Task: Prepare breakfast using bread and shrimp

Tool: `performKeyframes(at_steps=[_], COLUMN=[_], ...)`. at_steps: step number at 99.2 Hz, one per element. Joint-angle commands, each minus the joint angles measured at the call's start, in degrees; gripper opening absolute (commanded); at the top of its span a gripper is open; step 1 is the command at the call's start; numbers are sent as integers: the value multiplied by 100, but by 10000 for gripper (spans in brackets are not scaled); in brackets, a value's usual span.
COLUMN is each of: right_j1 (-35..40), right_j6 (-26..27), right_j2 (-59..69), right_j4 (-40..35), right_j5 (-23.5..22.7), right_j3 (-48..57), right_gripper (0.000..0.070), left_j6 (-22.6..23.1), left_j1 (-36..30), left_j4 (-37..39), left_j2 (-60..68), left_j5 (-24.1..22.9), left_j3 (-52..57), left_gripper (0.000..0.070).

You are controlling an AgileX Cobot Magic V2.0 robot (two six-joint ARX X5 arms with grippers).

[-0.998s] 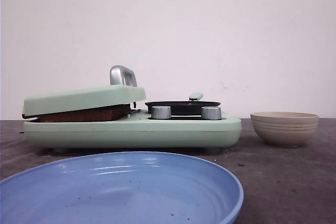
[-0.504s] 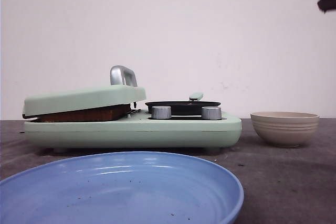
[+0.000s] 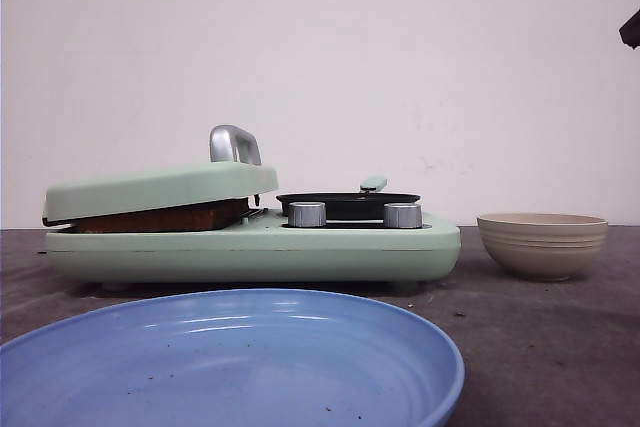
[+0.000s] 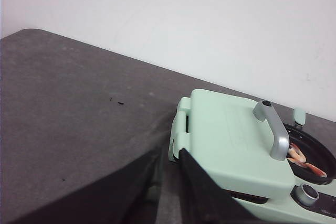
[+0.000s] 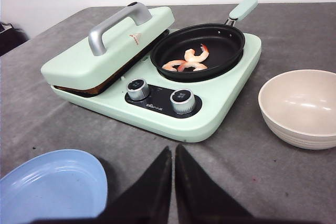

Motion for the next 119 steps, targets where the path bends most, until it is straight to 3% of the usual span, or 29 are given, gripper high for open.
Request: performKeyframes(at_steps=[1, 65, 78, 84, 102, 119], right_j1=[24, 24, 24, 24, 24, 24], right_j6=[57, 57, 57, 57, 57, 57], right_j2=[7, 7, 7, 7, 7, 7], right_j4=[59, 81, 81, 81, 81, 83], right_j5=[2, 2, 2, 2, 2, 2], right_j3=[24, 26, 26, 26, 26, 26], right_gripper=[0, 0, 0, 0, 0, 0], left_j6=[-50, -55, 328, 603, 2009, 2000], left_j1=[-11, -11, 9, 66, 424, 944], left_j4=[37, 7, -46, 291, 2063, 3359], left_j2=[-11, -11, -11, -11, -20, -20], left_j5=[4, 4, 122, 319, 562, 1384], left_j3=[57, 55, -4, -116, -892, -2006], left_gripper=[0, 0, 0, 0, 0, 0])
